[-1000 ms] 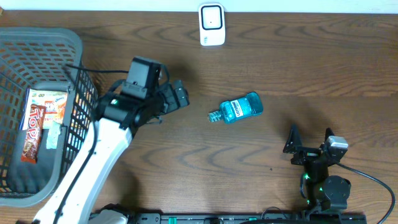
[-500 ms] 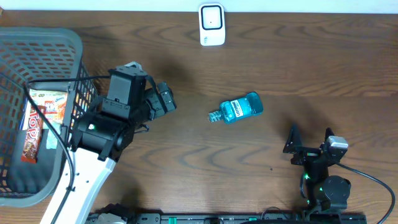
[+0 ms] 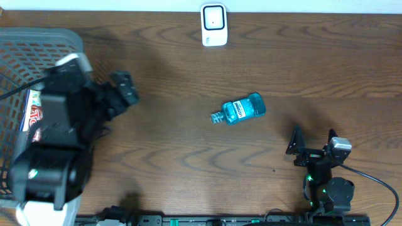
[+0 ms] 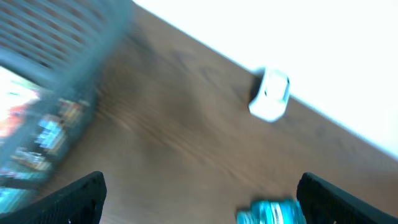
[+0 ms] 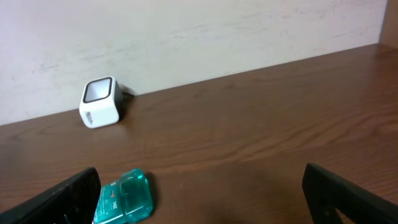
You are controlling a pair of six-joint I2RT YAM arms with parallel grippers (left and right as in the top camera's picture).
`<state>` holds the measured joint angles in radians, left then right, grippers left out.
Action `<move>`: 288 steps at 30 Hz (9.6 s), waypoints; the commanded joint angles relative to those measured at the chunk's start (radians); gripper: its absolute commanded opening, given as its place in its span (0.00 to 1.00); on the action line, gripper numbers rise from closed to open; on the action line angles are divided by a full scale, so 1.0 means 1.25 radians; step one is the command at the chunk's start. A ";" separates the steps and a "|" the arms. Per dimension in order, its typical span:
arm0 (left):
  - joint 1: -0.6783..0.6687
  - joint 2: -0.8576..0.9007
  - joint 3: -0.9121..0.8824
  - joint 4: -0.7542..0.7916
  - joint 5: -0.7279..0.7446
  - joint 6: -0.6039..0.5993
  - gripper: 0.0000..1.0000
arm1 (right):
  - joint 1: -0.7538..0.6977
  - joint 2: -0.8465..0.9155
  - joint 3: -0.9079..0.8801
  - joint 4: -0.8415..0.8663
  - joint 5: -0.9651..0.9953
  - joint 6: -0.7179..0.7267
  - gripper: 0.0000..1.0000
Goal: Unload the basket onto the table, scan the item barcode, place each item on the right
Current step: 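Release the bottle on the table and withdraw the left gripper, then reach into the basket and grasp the mint-green wipes pack with left gripper, then carry the wipes pack to the scanner beside the bottle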
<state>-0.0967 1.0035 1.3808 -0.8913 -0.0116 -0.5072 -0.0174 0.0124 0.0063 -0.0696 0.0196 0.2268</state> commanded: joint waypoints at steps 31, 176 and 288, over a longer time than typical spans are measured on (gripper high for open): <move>0.534 0.207 -0.056 -0.217 -0.018 -0.125 0.98 | -0.001 -0.005 -0.001 -0.002 0.003 0.001 0.99; 0.757 0.017 -0.255 0.039 0.088 -0.084 0.43 | -0.001 -0.005 -0.001 -0.002 0.003 0.001 0.99; 0.086 -0.131 -0.211 0.170 0.362 -0.097 0.37 | -0.001 -0.005 -0.001 -0.002 0.003 0.001 0.99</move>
<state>0.1410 0.8089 1.1172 -0.6659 0.5514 -0.7197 -0.0174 0.0124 0.0063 -0.0692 0.0196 0.2268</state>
